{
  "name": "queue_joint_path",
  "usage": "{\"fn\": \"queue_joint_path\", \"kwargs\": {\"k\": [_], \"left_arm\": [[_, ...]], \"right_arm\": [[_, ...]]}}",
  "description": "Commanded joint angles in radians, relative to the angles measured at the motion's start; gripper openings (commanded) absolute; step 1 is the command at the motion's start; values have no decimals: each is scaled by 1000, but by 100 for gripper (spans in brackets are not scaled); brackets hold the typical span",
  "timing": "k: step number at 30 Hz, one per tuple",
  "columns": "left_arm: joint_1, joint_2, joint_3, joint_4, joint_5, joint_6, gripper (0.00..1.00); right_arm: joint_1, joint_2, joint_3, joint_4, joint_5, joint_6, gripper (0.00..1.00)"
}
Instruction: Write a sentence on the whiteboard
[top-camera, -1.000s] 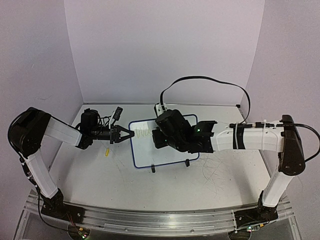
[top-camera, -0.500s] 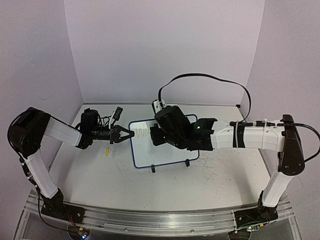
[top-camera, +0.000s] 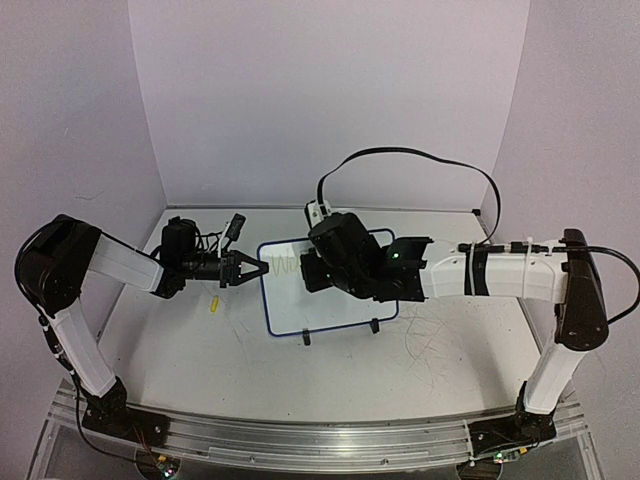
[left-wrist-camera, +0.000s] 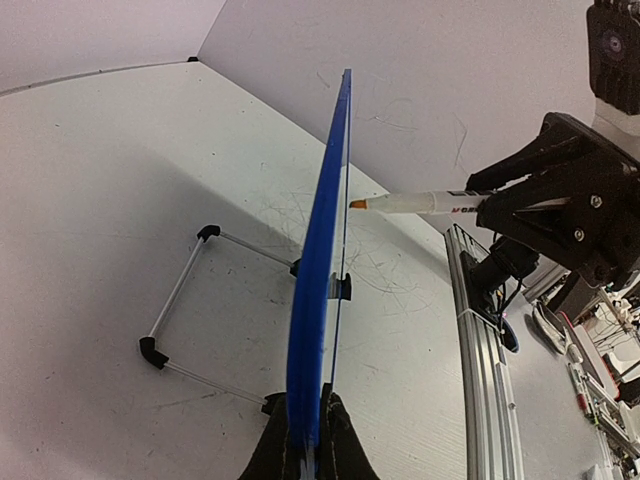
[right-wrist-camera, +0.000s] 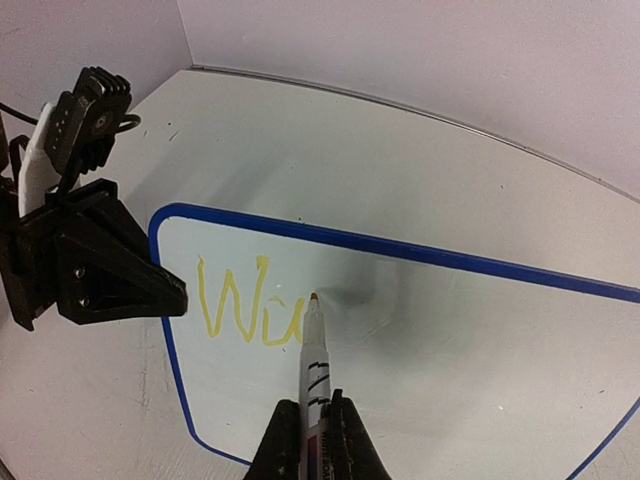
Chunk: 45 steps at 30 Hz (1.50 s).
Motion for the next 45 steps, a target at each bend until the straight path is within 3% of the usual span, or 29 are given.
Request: {"fn": "queue_joint_path", "kwargs": {"k": [1, 21, 45], "left_arm": [[8, -7, 1, -69, -70, 58, 0], [8, -9, 2, -70, -68, 60, 0], [9, 0, 3, -72, -67, 62, 0]], "right_arm": [[-6, 15, 33, -9, 33, 26, 0], [-12, 44, 65, -20, 30, 19, 0], [-8, -2, -16, -77, 45, 113, 0]]}}
